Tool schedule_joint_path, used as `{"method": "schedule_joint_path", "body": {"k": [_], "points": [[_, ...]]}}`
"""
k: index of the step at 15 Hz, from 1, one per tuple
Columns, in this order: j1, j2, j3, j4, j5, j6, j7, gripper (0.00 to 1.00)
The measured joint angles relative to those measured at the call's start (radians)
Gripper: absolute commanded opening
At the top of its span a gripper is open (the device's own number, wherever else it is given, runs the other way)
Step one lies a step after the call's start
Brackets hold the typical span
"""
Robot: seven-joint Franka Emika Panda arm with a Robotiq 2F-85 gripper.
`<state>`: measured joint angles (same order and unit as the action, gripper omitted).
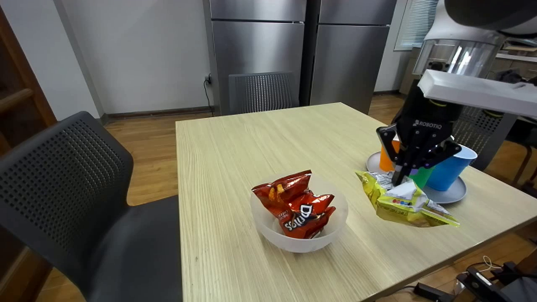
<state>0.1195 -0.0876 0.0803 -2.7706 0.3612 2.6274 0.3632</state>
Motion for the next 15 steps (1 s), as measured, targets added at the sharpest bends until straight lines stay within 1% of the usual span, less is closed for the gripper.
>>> {"method": "schedule_joint_path", "body": {"k": [9,15], "points": [[0.063,-0.005,0.076,0.024,0.006,0.033,0.1,0.0],[0.07,0.022,0.106,0.079,-0.002,0.06,0.166,0.0]]}}
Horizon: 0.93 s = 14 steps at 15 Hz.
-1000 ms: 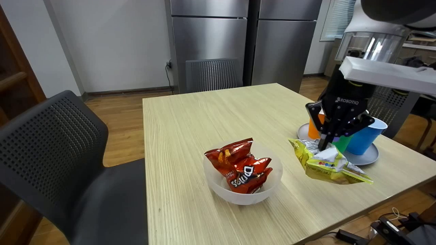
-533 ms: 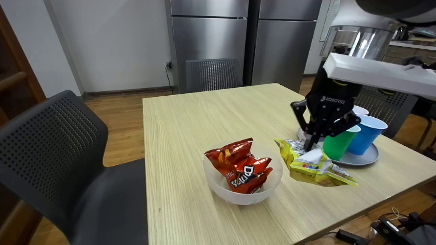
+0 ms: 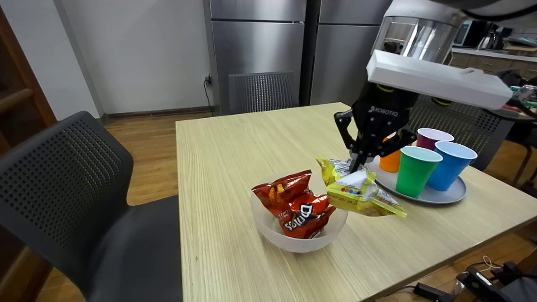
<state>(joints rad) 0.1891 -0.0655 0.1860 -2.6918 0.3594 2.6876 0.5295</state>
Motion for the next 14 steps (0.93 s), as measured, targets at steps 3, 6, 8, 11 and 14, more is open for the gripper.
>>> {"method": "schedule_joint_path", "body": {"k": [3,6,8,11,14], "points": [[0.0,0.04,0.0,0.041,-0.021,0.016,0.041,0.0],[0.0,0.096,-0.002,0.092,-0.066,0.026,0.103,0.0],[0.0,0.136,-0.005,0.129,-0.098,0.028,0.144,0.0],[0.001,0.196,-0.011,0.182,-0.14,0.028,0.198,0.0],[0.012,0.25,-0.022,0.219,-0.171,0.028,0.232,0.0]]}}
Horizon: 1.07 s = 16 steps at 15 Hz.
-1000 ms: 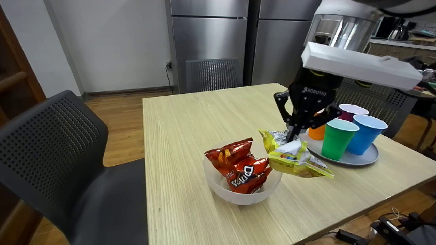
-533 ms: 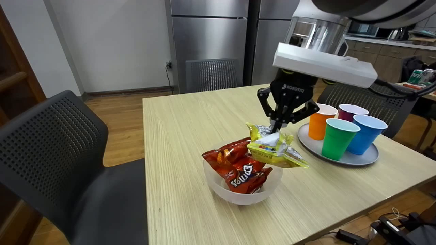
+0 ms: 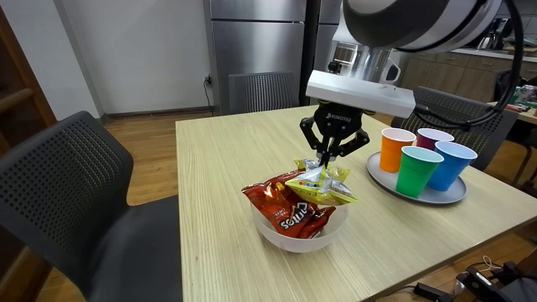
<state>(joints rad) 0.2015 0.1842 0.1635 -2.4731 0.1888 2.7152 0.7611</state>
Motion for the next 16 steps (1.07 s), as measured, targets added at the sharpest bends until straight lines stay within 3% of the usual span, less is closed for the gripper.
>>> {"method": "schedule_joint_path", "body": {"k": [13,14,15,16], "points": [[0.057,0.094,-0.05,0.051,-0.02,0.0,0.037,0.0],[0.058,0.094,-0.05,0.051,-0.02,0.0,0.037,0.26],[0.059,0.094,-0.051,0.051,-0.02,0.0,0.037,0.27],[0.06,0.094,-0.051,0.051,-0.02,0.0,0.037,0.34]]}}
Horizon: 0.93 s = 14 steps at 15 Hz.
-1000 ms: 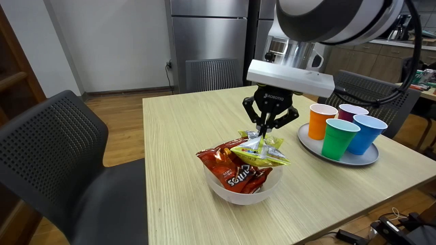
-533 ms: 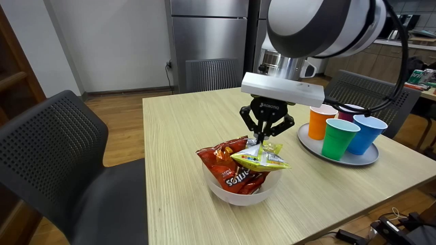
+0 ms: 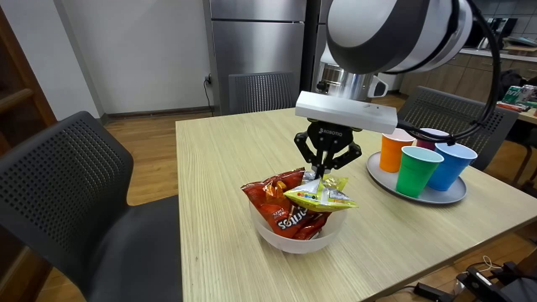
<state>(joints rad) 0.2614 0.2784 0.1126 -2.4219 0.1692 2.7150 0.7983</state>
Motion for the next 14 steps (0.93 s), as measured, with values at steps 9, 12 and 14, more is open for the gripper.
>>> {"method": "schedule_joint_path", "body": {"k": [9,12,14], "points": [[0.002,-0.038,0.0,-0.016,0.001,0.0,0.0,0.98],[0.001,-0.081,0.0,-0.04,0.005,0.003,0.0,1.0],[-0.002,-0.114,0.0,-0.062,0.012,0.009,0.0,1.0]]}}
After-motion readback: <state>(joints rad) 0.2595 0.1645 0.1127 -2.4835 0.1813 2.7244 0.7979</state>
